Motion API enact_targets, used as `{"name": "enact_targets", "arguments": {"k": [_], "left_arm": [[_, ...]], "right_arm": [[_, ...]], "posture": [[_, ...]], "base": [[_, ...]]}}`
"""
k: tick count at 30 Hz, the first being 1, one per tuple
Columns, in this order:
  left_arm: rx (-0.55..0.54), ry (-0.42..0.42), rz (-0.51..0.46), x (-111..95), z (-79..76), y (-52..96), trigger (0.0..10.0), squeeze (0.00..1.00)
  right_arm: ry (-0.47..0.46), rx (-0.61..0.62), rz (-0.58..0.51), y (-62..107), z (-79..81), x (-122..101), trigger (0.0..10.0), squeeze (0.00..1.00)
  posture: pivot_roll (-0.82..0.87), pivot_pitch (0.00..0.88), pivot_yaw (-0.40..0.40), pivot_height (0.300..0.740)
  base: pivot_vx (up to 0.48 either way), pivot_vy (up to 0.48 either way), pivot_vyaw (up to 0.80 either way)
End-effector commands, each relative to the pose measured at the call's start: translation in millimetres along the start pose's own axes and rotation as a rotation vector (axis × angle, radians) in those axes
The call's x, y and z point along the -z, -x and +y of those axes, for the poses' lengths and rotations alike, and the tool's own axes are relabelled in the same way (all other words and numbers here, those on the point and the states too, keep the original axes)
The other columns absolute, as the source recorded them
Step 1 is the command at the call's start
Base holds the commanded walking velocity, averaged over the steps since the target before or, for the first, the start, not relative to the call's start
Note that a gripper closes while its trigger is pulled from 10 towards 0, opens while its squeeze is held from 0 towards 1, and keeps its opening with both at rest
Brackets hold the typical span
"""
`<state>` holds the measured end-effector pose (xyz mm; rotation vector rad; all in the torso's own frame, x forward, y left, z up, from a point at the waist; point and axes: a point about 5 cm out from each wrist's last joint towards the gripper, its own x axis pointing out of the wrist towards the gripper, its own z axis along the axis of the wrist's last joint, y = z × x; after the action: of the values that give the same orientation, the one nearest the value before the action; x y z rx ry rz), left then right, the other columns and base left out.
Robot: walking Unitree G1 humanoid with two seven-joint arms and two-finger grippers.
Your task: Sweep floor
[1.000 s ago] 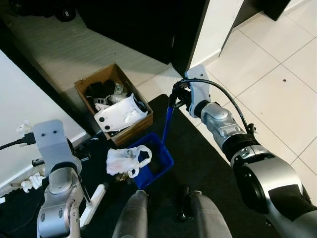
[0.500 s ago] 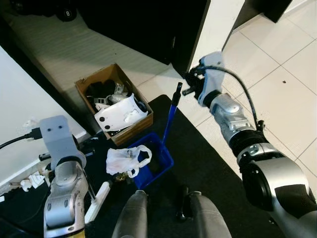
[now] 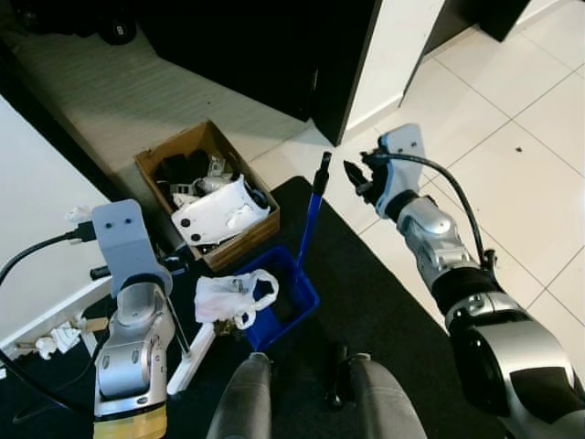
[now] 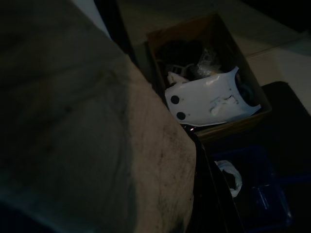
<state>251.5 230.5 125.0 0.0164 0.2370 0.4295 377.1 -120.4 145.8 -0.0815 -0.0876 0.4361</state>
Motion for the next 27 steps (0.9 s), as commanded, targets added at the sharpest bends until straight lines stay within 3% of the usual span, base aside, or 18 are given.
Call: {"name": "enact_targets", "arguments": {"k": [1, 6, 8, 13, 14, 27], "left_arm": [[-0.026, -0.027, 0.015, 7, 4.7, 1.9, 10.0, 0.00], [-0.014, -0.029, 0.025, 10, 1.6, 2.0, 10.0, 0.00], [0.000, -0.035, 0.028, 11, -1.2, 1.7, 10.0, 0.00], [0.003, -0.042, 0.022, 9, -1.7, 1.1, 10.0, 0.00], [0.001, -0.043, 0.021, 9, -1.0, 1.2, 10.0, 0.00], [-0.028, -0.042, 0.029, 12, 5.4, 12.8, 10.0, 0.00]], "right_arm": [[0.018, 0.020, 0.002, 8.6, -4.7, 6, 10.0, 1.00], [0.021, 0.013, 0.031, 24.7, -6.8, 21, 10.0, 1.00], [0.000, -0.079, 0.096, 35.0, 4.4, 39, 10.0, 1.00], [-0.021, -0.170, 0.150, 36.0, 16.9, 47, 10.0, 1.00], [-0.016, -0.172, 0.164, 33.9, 18.0, 47, 10.0, 0.00], [-0.011, -0.163, 0.147, -4.2, 23.0, 17, 10.0, 0.00]], "posture": [[0.13, 0.193, -0.041, 0.740], [0.12, 0.199, -0.033, 0.740], [0.12, 0.204, -0.028, 0.740], [0.13, 0.208, -0.028, 0.740], [0.13, 0.210, -0.029, 0.740], [0.19, 0.264, -0.051, 0.740]], "base": [[0.000, 0.000, 0.00], [0.000, 0.000, 0.00], [0.000, 0.000, 0.00], [0.000, 0.000, 0.00], [0.000, 0.000, 0.00], [0.000, 0.000, 0.00]]}}
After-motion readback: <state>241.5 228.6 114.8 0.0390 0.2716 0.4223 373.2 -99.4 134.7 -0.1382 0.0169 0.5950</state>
